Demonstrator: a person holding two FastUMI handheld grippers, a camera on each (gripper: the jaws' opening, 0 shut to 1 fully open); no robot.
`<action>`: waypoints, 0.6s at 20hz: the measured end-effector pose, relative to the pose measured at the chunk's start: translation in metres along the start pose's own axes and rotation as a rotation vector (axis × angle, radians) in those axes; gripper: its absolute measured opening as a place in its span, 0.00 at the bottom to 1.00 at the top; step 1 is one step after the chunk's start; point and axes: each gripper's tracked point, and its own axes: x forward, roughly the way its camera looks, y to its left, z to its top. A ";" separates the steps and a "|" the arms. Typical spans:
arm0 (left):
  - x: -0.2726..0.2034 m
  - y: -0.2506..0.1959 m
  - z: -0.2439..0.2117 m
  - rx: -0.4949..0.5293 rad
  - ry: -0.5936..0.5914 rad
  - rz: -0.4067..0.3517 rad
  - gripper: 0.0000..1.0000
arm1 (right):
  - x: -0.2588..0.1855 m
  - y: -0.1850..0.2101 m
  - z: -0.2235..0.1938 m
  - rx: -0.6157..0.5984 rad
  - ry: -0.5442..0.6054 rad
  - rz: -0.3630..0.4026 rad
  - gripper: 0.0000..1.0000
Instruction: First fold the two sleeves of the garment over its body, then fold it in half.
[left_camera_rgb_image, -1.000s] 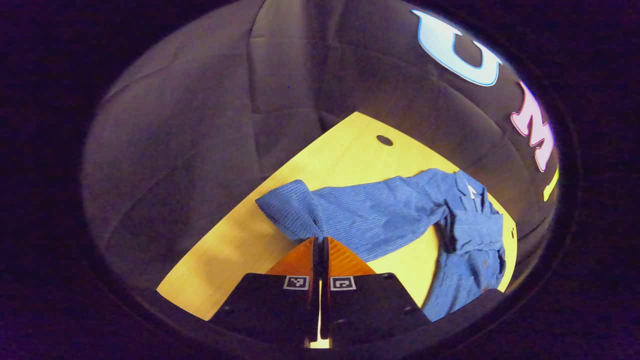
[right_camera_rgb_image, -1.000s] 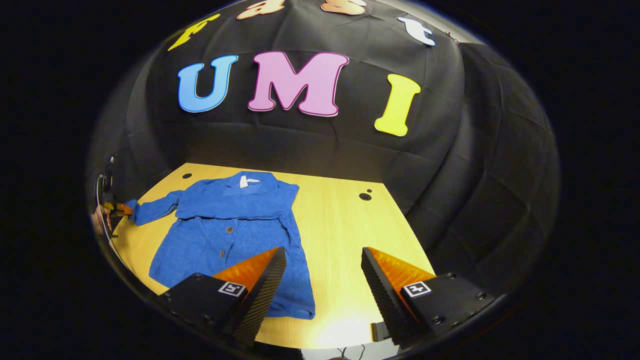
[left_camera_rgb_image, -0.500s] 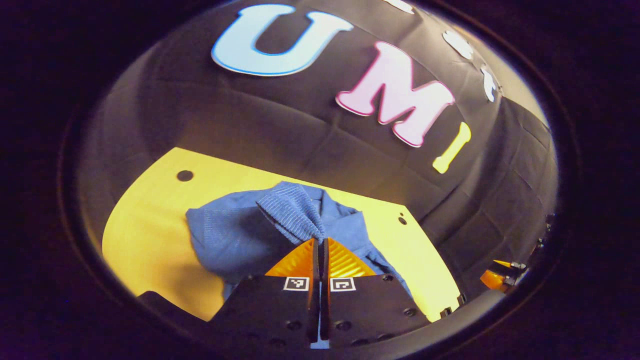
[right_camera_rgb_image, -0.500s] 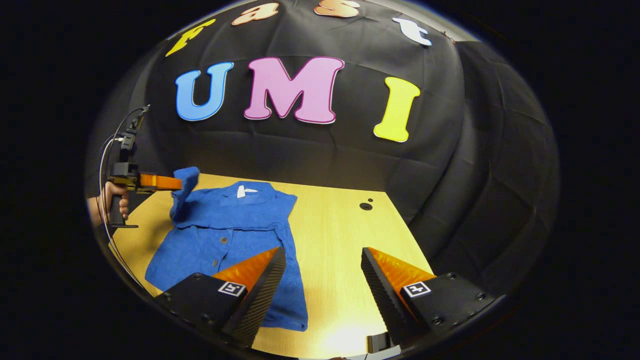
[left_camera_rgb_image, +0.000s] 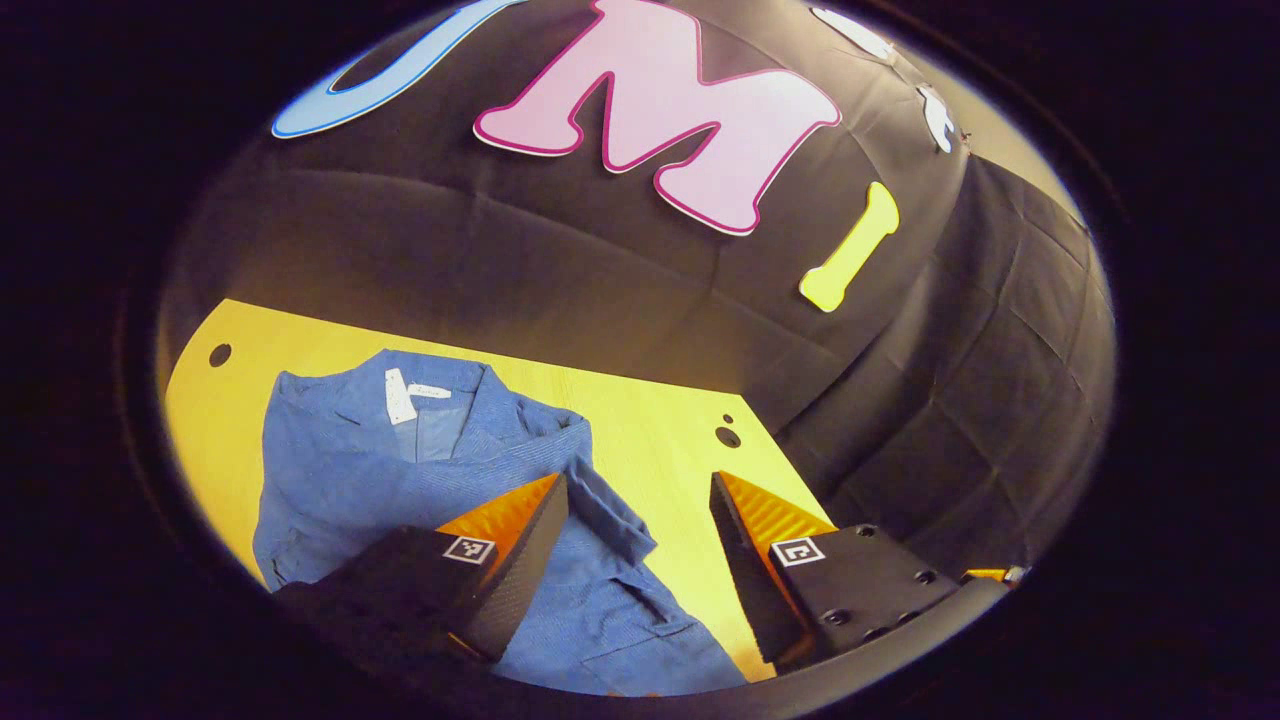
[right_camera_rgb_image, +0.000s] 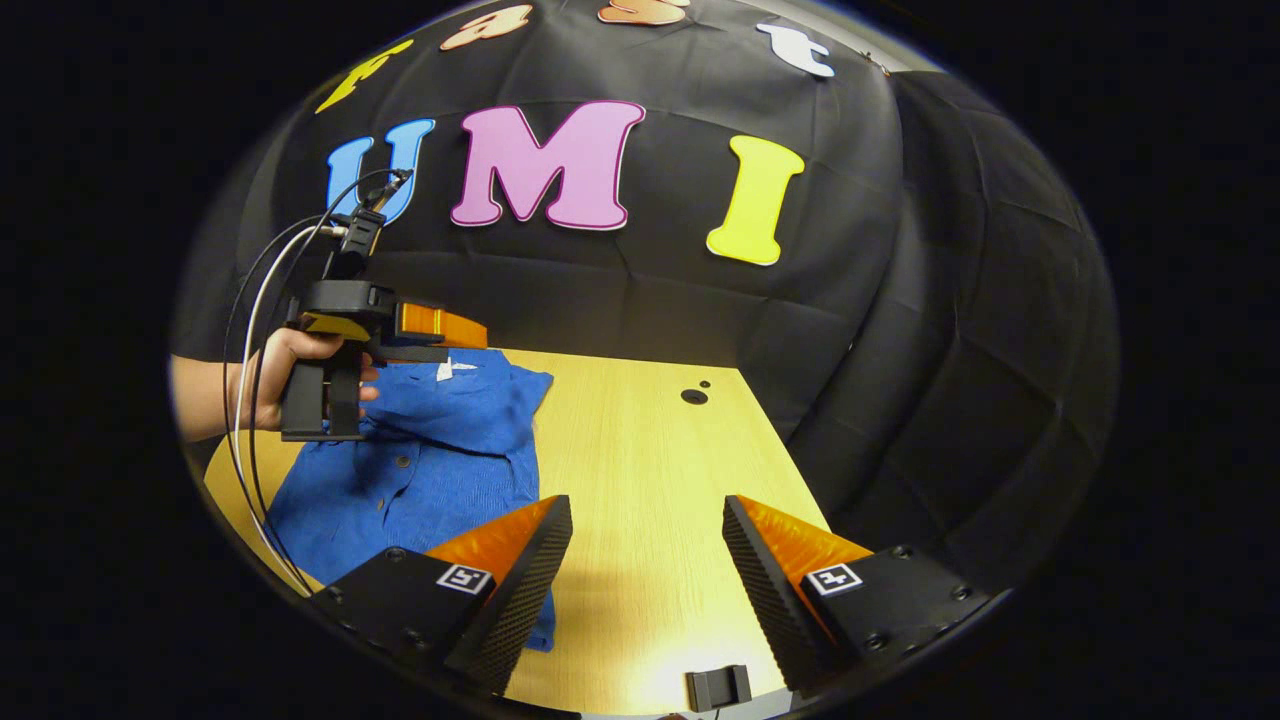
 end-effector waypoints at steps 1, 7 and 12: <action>0.000 0.002 -0.001 0.015 -0.007 0.020 0.83 | 0.001 0.000 -0.002 0.007 0.005 0.003 0.98; -0.079 0.058 -0.041 0.103 -0.012 0.209 0.85 | 0.017 0.030 -0.030 0.031 0.084 0.087 0.98; -0.189 0.115 -0.127 0.042 0.058 0.344 0.85 | 0.030 0.053 -0.077 0.007 0.231 0.133 0.99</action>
